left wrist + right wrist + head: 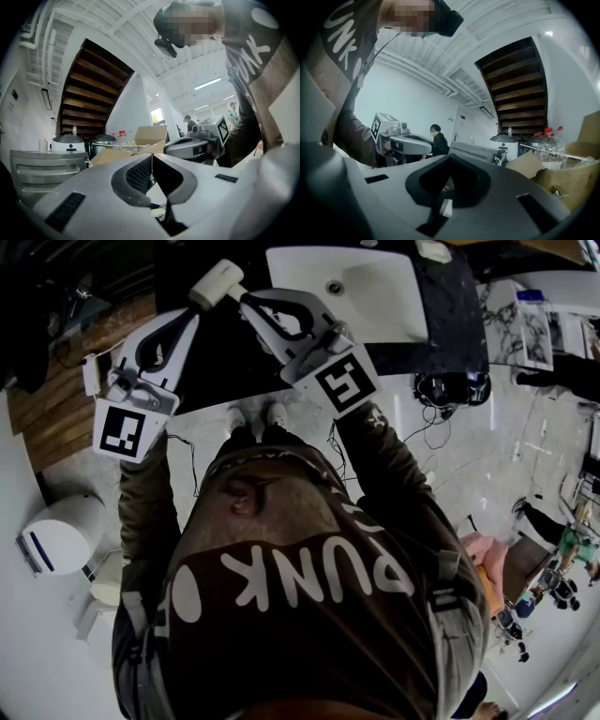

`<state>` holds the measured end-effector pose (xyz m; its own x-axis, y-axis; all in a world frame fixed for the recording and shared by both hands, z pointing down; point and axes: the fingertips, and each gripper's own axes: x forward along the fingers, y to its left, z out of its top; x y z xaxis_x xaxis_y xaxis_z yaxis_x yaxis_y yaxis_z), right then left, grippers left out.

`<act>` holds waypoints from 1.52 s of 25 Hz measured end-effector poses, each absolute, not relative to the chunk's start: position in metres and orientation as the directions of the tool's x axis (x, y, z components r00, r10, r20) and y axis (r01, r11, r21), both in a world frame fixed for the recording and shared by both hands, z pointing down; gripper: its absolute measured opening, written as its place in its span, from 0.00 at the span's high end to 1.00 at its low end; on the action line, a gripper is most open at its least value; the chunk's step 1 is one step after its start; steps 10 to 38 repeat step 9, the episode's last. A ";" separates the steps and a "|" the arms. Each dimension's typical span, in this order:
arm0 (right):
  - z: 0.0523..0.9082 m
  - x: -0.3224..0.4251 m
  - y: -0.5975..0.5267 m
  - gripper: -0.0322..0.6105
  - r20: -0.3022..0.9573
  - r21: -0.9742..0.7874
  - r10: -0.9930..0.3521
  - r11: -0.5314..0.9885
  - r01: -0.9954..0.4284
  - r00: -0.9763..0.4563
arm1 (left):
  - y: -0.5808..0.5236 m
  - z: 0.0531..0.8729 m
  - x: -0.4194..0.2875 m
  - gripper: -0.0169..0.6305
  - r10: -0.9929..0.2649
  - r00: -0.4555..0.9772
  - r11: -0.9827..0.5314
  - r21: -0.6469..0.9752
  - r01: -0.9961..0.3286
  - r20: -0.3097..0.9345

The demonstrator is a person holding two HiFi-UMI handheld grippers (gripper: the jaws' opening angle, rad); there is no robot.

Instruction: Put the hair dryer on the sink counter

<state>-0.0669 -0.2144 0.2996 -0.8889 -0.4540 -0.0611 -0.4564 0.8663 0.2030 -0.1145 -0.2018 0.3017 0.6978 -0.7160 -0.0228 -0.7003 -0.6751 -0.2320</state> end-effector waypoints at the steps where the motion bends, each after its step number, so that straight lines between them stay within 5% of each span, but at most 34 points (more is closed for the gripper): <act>1: 0.299 -0.067 -0.214 0.94 -0.061 0.203 -0.453 0.867 -0.456 -0.889 | -0.202 0.302 -0.115 0.96 -0.717 0.697 -0.675 -0.231 -0.701 -0.021; 38: 0.301 -0.069 -0.213 0.94 -0.057 0.209 -0.436 0.874 -0.438 -0.898 | -0.202 0.303 -0.115 0.96 -0.719 0.695 -0.672 -0.235 -0.702 -0.021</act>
